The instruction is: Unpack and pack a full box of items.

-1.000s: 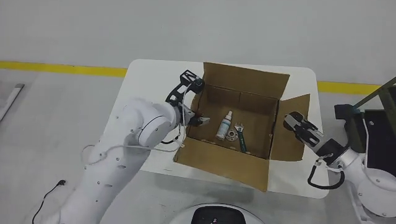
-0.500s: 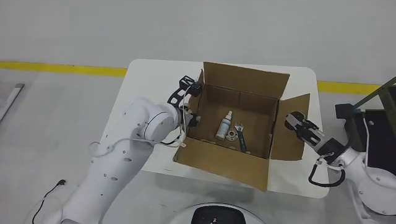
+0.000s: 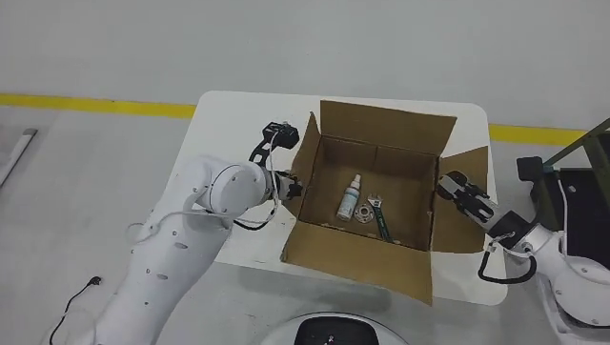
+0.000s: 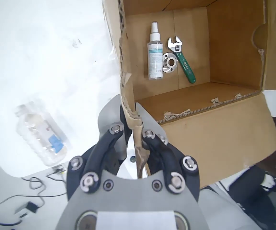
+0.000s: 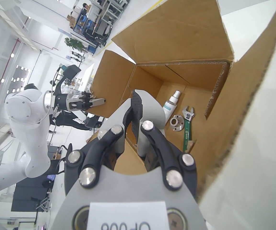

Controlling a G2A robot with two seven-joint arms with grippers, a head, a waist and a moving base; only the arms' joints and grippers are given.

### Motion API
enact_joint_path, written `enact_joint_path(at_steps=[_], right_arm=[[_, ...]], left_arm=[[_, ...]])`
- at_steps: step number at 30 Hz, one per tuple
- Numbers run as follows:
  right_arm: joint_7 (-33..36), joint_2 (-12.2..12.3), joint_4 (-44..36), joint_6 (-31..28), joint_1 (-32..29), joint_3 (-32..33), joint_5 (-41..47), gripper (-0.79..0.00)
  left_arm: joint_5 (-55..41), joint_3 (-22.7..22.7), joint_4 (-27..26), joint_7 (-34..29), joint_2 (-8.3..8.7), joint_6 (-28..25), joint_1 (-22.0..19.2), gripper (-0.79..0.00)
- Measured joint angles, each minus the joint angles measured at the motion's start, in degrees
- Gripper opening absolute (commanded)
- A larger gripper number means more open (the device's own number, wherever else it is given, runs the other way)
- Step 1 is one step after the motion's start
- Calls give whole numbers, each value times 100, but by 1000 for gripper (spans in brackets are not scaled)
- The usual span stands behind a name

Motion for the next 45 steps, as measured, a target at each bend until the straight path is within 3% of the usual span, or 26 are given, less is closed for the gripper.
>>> enact_joint_path(at_steps=[8,10,26,29,35,39,45], right_arm=[[249,29,33,-69,40,2,0,-785],[345,36,54,-105,54,-59,1,-785],[512,44,41,-156,98,-282,64,-785],[550,53,-195,298,137,-522,-381,-785],[482,19,-445,2295,561,-1570,-1425,-785],[17,-53,-332,3485,990,-2449,-2217,-785],[-10,-58,-319,3585,1023,-2530,-2279,-785]], left_arm=[[-274,-322,-248,-12,45,938,357,-785],[-377,-411,-351,-10,70,1016,463,0],[-292,-431,-554,-112,124,790,575,0],[-292,-431,-554,-112,124,790,575,0],[-292,-431,-554,-112,124,790,575,0],[-292,-431,-554,-112,124,790,575,0],[-292,-431,-554,-112,124,790,575,0]])
